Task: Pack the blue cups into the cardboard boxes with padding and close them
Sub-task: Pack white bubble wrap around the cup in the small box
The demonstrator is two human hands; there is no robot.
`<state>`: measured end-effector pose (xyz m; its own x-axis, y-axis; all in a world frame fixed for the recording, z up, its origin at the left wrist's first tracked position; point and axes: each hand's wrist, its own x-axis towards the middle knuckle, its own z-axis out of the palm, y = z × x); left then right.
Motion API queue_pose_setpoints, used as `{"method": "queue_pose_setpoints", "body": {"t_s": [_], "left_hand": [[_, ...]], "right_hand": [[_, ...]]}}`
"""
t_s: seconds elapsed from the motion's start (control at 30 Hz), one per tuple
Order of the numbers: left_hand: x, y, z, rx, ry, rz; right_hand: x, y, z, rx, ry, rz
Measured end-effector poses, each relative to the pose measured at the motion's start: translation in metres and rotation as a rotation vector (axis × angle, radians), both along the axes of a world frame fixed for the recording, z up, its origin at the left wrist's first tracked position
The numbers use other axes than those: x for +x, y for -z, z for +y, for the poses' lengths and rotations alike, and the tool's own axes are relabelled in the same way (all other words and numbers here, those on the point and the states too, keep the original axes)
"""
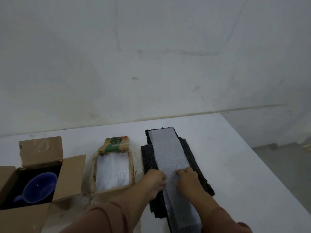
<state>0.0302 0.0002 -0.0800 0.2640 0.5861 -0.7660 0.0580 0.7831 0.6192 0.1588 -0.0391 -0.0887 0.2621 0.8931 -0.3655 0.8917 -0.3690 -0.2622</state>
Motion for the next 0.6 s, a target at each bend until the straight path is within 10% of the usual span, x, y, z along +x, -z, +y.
{"method": "queue_pose_setpoints", "body": {"t_s": [0.6], "left_hand": [[0.029, -0.013, 0.009, 0.105, 0.101, 0.100]], "right_hand": [[0.008, 0.016, 0.003, 0.057, -0.002, 0.040]]}}
